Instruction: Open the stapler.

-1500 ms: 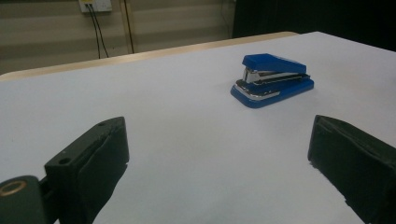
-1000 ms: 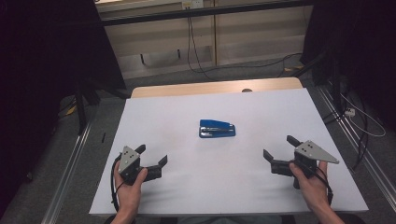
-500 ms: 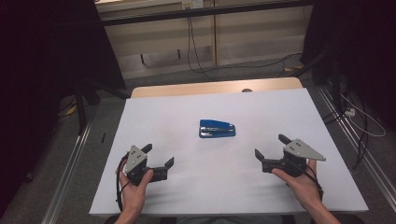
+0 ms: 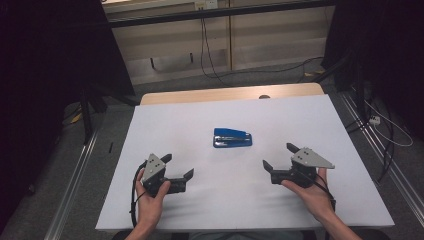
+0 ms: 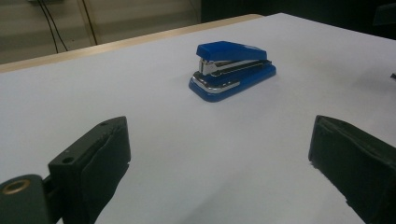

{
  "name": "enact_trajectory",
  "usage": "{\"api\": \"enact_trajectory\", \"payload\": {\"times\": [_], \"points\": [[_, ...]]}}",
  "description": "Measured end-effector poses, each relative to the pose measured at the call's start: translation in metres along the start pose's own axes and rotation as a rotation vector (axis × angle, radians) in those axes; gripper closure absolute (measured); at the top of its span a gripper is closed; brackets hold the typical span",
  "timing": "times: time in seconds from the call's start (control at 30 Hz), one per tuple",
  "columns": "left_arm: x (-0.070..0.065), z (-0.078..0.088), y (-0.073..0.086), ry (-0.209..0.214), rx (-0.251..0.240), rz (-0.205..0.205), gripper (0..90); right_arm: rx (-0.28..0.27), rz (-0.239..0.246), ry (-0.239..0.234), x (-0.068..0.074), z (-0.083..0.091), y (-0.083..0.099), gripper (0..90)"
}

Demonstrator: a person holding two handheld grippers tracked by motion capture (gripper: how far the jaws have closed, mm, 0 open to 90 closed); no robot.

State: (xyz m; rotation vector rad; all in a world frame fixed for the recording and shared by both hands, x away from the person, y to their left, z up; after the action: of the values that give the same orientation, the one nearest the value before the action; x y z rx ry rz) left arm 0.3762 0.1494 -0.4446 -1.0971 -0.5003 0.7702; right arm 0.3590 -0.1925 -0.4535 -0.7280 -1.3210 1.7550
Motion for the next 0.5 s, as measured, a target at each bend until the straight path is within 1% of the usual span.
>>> {"api": "enact_trajectory", "payload": {"times": [0.07,0.1,0.23,0.27,0.3,0.33,0.43,0.47,0.5], "points": [[0.000,-0.002,0.000,0.006,0.007,-0.007,5.8,0.000,-0.004,-0.005,0.003,-0.004,-0.001,2.6],[-0.002,-0.003,-0.001,0.020,0.010,-0.004,6.2,-0.001,-0.003,-0.011,0.004,-0.005,-0.001,2.7],[-0.006,-0.006,-0.002,0.033,0.016,-0.013,6.3,-0.001,0.005,-0.023,0.008,-0.009,-0.002,2.7],[-0.007,-0.009,-0.002,0.045,0.020,-0.014,6.4,0.001,0.009,-0.036,0.011,-0.013,-0.002,2.7],[-0.010,-0.014,-0.004,0.067,0.029,-0.004,6.7,0.005,0.006,-0.040,0.013,-0.016,-0.002,3.2],[-0.011,-0.016,-0.005,0.069,0.032,-0.007,6.8,0.011,0.006,-0.044,0.014,-0.018,-0.002,3.7],[-0.012,-0.021,-0.007,0.065,0.031,0.002,6.8,0.020,0.012,-0.057,0.018,-0.022,-0.001,3.8],[-0.014,-0.023,-0.008,0.068,0.036,-0.010,6.8,0.028,0.018,-0.072,0.021,-0.025,0.000,4.6],[-0.014,-0.023,-0.008,0.068,0.036,-0.010,6.8,0.030,0.019,-0.077,0.022,-0.026,0.000,5.0]]}}
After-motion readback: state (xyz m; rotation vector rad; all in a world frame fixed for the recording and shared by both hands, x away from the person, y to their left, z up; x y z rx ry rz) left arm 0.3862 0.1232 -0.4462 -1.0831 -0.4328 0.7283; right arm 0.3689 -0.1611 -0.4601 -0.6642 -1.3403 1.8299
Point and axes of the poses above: each handheld gripper's, and its own axes: z roughly backward along the jaws, y roughly out of its underside, x roughly to its left, the point moved 6 cm from there along -z, roughly forward along the jaws, and after that the axes turned 3 degrees about -y, right-handed, at the moved point
